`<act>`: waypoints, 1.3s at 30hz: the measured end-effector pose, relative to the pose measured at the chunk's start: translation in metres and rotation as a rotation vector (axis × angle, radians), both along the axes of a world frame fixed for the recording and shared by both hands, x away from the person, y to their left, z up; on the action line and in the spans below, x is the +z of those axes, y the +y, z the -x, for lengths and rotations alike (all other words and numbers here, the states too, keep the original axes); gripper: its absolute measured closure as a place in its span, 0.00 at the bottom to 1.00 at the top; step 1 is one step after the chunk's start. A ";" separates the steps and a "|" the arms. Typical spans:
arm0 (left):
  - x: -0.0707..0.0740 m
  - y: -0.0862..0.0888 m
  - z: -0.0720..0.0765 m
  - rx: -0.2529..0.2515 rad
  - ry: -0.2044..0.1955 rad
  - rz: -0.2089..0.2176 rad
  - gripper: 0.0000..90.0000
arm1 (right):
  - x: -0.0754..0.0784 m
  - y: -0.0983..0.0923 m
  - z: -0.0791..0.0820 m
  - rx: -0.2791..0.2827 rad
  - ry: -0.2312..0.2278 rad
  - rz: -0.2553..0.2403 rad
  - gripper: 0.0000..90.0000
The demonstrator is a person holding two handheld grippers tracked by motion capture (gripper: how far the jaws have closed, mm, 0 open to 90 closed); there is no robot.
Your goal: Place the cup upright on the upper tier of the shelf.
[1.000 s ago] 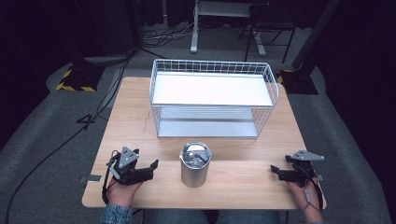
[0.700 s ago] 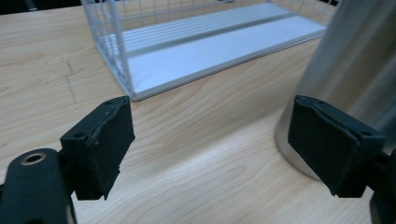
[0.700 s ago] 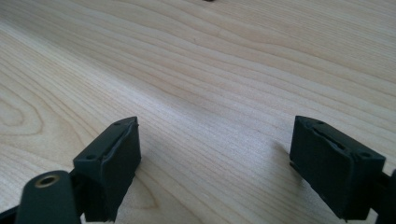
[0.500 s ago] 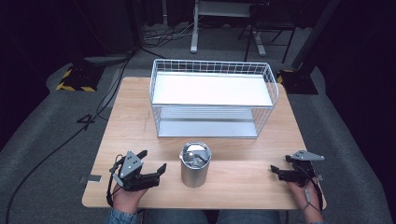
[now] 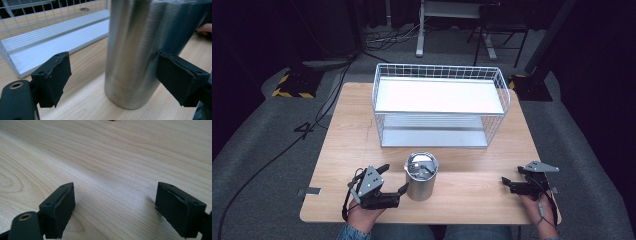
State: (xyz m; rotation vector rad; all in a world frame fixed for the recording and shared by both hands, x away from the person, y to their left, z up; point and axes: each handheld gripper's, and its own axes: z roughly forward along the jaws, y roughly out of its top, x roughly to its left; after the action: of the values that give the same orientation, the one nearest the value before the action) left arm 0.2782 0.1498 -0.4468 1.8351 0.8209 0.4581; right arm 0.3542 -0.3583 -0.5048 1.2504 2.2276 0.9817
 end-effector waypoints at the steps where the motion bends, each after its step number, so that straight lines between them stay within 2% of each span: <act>1: 0.000 -0.001 0.000 -0.008 -0.005 -0.003 0.15 | 0.000 0.000 0.000 0.000 0.000 0.000 0.19; 11: -0.002 -0.017 0.002 -0.072 -0.016 0.020 0.10 | 0.000 0.000 0.000 -0.001 -0.003 0.002 0.19; 15: -0.004 -0.022 0.001 -0.059 -0.018 0.027 0.03 | 0.000 0.000 0.000 -0.002 -0.003 0.002 0.19; 17: -0.008 -0.025 0.000 -0.068 -0.014 0.044 0.01 | 0.000 0.000 0.000 -0.002 -0.003 0.002 0.19; 30: -0.023 -0.042 -0.010 -0.107 0.003 0.055 0.00 | 0.000 0.001 0.000 -0.001 -0.008 0.004 0.19; 33: -0.028 -0.047 -0.012 -0.099 0.001 0.048 0.00 | 0.000 0.001 0.001 0.000 -0.008 0.006 0.19; 38: -0.035 -0.051 -0.016 -0.084 0.004 0.073 0.00 | 0.000 0.001 0.001 0.001 -0.015 0.011 0.19; 39: -0.038 -0.052 -0.017 -0.084 -0.005 0.058 0.00 | 0.000 0.001 0.001 -0.001 -0.012 0.009 0.19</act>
State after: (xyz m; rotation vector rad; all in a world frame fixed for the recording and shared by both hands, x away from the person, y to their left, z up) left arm 0.2955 0.0977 -0.4848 1.8062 0.7433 0.3815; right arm 0.3531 -0.3573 -0.5047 1.2384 2.2201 0.9746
